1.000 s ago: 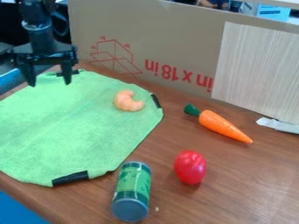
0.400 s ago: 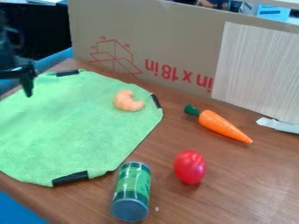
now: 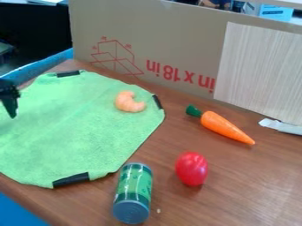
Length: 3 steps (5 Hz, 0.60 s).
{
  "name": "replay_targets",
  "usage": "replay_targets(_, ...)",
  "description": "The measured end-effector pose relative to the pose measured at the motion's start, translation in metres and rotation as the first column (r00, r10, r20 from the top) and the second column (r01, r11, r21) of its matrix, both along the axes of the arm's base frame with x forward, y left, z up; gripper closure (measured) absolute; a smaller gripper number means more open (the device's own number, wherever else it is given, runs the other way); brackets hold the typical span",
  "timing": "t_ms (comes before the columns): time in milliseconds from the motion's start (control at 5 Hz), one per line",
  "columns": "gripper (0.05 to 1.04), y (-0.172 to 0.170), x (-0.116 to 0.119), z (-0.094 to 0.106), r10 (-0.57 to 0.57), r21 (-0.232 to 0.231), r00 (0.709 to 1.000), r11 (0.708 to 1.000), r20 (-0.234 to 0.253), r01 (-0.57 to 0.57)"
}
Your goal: Move something
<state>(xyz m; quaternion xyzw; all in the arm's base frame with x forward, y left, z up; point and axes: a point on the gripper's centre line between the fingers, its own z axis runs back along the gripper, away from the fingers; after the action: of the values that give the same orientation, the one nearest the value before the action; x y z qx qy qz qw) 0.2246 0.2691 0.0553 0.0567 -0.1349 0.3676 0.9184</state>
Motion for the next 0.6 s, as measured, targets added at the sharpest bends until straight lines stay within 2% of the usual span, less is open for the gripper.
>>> replay_targets(200, 0.084, 0.000, -0.010, -0.005, -0.015, 0.022, 1.000, 1.000, 0.006, 0.014)
replay_targets(600, 0.084, 0.004, -0.020, -0.007, -0.013, 0.014, 1.000, 1.000, -0.009, 0.013)
